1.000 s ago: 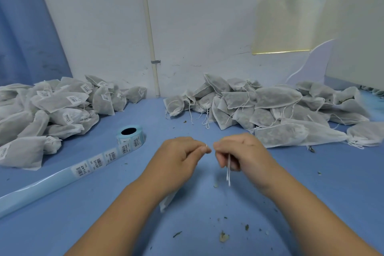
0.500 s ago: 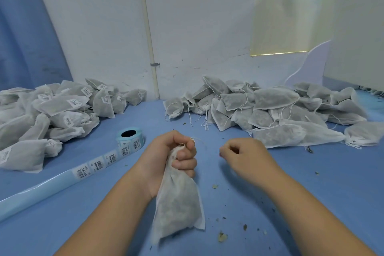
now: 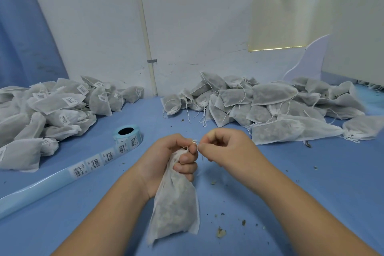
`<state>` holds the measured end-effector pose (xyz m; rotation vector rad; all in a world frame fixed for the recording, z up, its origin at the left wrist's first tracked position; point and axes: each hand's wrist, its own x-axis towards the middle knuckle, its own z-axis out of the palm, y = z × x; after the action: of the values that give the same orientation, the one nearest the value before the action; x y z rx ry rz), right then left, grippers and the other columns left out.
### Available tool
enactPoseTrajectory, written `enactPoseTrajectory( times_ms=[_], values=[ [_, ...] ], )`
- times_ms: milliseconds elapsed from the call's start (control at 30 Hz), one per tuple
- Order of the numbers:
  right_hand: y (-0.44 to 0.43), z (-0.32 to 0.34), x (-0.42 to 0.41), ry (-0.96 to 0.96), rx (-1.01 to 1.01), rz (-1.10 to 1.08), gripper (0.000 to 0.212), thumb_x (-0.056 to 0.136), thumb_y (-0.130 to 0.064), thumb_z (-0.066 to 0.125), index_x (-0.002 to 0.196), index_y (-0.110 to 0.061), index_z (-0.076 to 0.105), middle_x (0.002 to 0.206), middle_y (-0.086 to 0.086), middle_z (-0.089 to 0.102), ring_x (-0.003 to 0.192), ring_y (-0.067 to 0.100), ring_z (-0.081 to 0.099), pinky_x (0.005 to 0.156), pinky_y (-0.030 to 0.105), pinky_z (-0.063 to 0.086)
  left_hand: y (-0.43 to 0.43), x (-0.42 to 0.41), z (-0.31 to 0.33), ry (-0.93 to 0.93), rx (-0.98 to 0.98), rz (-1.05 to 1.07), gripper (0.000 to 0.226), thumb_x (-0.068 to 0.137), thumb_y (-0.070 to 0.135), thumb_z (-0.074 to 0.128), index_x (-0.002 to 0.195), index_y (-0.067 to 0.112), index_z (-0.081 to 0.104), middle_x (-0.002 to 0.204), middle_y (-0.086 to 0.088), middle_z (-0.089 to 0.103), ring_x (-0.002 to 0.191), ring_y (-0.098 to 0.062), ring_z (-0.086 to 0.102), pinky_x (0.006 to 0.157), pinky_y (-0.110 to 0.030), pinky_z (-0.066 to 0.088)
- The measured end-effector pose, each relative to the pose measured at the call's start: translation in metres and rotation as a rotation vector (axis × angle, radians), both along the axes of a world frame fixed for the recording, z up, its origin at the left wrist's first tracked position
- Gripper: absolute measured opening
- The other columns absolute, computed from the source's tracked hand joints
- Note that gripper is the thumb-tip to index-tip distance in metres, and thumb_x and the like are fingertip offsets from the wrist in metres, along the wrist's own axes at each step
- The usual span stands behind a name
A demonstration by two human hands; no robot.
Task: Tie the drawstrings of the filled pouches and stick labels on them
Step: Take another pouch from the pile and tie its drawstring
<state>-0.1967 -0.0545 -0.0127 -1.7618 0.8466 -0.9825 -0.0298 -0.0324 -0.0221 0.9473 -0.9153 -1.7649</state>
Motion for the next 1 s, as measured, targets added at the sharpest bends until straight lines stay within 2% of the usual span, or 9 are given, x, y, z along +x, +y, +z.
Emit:
enactPoseTrajectory(
  times_ms=[133,267,400,467,567,867,933,1000],
  values=[
    [-0.001,0.000,-0.002,0.019,-0.001,0.020,0.010,0.081,-0.016,0.068,0.071,-0.016,0.067,0.066,0.002,0.054,0.061,0.012,0.043,0.058,0.026,0.036,0.002,0.001,0.000,-0.054,-0.017,-0.031,0.012,0.072,0.019,0.061,0.062,0.014,0.059,0.051,0.004,0.039,0.040,-0.008,0.030,0.055,-0.027,0.020],
    [-0.003,-0.001,-0.003,0.067,0.007,0.038,0.014,0.080,-0.016,0.067,0.066,-0.022,0.068,0.062,-0.004,0.057,0.058,0.009,0.046,0.058,0.023,0.040,0.003,0.002,0.002,-0.134,-0.035,-0.036,0.014,0.073,0.021,0.061,0.062,0.013,0.059,0.053,0.002,0.042,0.040,-0.008,0.031,0.057,-0.029,0.017],
    [-0.005,-0.005,-0.003,0.102,0.019,0.062,0.013,0.077,-0.018,0.066,0.065,-0.022,0.067,0.060,-0.006,0.058,0.058,0.010,0.045,0.058,0.026,0.040,0.005,0.001,0.005,-0.232,-0.063,-0.030,0.015,0.073,0.021,0.058,0.060,0.013,0.060,0.055,0.000,0.046,0.039,-0.007,0.033,0.055,-0.027,0.020],
    [-0.005,-0.006,-0.002,0.111,0.029,0.078,0.007,0.071,-0.025,0.066,0.065,-0.022,0.067,0.058,-0.007,0.058,0.058,0.010,0.046,0.060,0.029,0.040,0.007,0.002,0.007,-0.279,-0.076,-0.031,0.015,0.073,0.019,0.059,0.060,0.012,0.060,0.056,-0.001,0.048,0.040,-0.007,0.034,0.052,-0.024,0.023],
    [-0.007,-0.007,-0.003,0.122,0.039,0.098,0.013,0.060,-0.036,0.061,0.063,-0.025,0.067,0.058,-0.008,0.059,0.060,0.011,0.047,0.063,0.032,0.041,0.010,0.005,0.009,-0.320,-0.098,-0.034,0.012,0.076,0.014,0.063,0.065,0.010,0.064,0.059,-0.003,0.051,0.041,-0.008,0.038,0.053,-0.023,0.028],
    [-0.009,-0.008,-0.006,0.106,0.051,0.172,0.007,0.064,-0.025,0.059,0.063,-0.024,0.066,0.058,-0.006,0.056,0.060,0.010,0.048,0.065,0.028,0.042,0.011,0.002,0.014,-0.416,-0.139,0.088,0.011,0.068,0.016,0.065,0.063,0.008,0.069,0.059,-0.005,0.052,0.041,-0.011,0.041,0.052,-0.026,0.031],
    [-0.010,-0.008,-0.007,0.102,0.043,0.181,0.007,0.067,-0.021,0.060,0.063,-0.023,0.065,0.058,-0.007,0.055,0.059,0.009,0.048,0.064,0.027,0.041,0.010,0.001,0.013,-0.434,-0.147,0.123,0.011,0.074,0.011,0.067,0.063,0.007,0.069,0.060,-0.006,0.051,0.041,-0.012,0.040,0.053,-0.026,0.031],
    [-0.011,-0.010,-0.007,0.096,0.044,0.187,0.009,0.069,-0.019,0.060,0.062,-0.024,0.065,0.058,-0.007,0.055,0.060,0.011,0.047,0.064,0.029,0.041,0.009,0.000,0.012,-0.443,-0.152,0.155,0.021,0.083,0.005,0.062,0.062,0.006,0.068,0.059,-0.007,0.051,0.042,-0.013,0.040,0.053,-0.025,0.033]
  ],
)
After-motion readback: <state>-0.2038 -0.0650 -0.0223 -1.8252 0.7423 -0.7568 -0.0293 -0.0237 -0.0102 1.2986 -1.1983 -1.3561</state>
